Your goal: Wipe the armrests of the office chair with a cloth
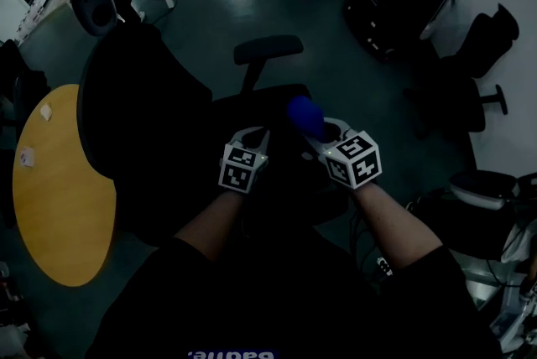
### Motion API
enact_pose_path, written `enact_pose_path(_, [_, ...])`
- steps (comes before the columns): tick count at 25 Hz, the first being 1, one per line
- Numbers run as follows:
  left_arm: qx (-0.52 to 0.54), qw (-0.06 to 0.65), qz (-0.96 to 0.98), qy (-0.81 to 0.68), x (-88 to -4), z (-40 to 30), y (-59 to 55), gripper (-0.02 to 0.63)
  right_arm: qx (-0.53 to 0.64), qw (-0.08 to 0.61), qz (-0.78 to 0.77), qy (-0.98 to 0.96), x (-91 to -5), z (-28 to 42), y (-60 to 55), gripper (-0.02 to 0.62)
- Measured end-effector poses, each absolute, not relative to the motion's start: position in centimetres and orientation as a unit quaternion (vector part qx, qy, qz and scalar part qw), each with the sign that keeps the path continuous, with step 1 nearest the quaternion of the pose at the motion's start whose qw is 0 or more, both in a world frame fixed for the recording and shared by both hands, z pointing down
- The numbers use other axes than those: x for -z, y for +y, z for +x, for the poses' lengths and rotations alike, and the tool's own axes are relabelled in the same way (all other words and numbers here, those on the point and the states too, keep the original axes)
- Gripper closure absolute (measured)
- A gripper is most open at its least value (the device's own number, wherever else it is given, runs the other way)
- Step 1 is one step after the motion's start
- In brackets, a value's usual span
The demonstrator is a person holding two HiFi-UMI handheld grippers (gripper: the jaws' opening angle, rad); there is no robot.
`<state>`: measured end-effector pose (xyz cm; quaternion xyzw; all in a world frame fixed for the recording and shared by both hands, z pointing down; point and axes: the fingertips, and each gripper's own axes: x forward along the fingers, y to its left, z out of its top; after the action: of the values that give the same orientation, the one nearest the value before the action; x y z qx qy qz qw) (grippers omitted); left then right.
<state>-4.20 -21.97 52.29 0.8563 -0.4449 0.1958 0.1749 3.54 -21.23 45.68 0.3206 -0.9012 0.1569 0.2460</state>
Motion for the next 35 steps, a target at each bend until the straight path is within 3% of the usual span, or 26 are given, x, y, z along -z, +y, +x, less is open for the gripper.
enact_pose_path(12, [-0.214, 0.165, 0.875, -0.402, -54.0, -2.8, -12.8, 0.591, -0.188, 0.263, 0.345, -0.881, -47.7, 8.1, -14.0, 0.485])
enact_pose_path(35, [-0.262, 0.216, 0.761, -0.552, -57.4, -4.7, -1.5, 0.589, -0.231, 0.201, 0.318, -0.897, -51.0, 20.7, -10.1, 0.485])
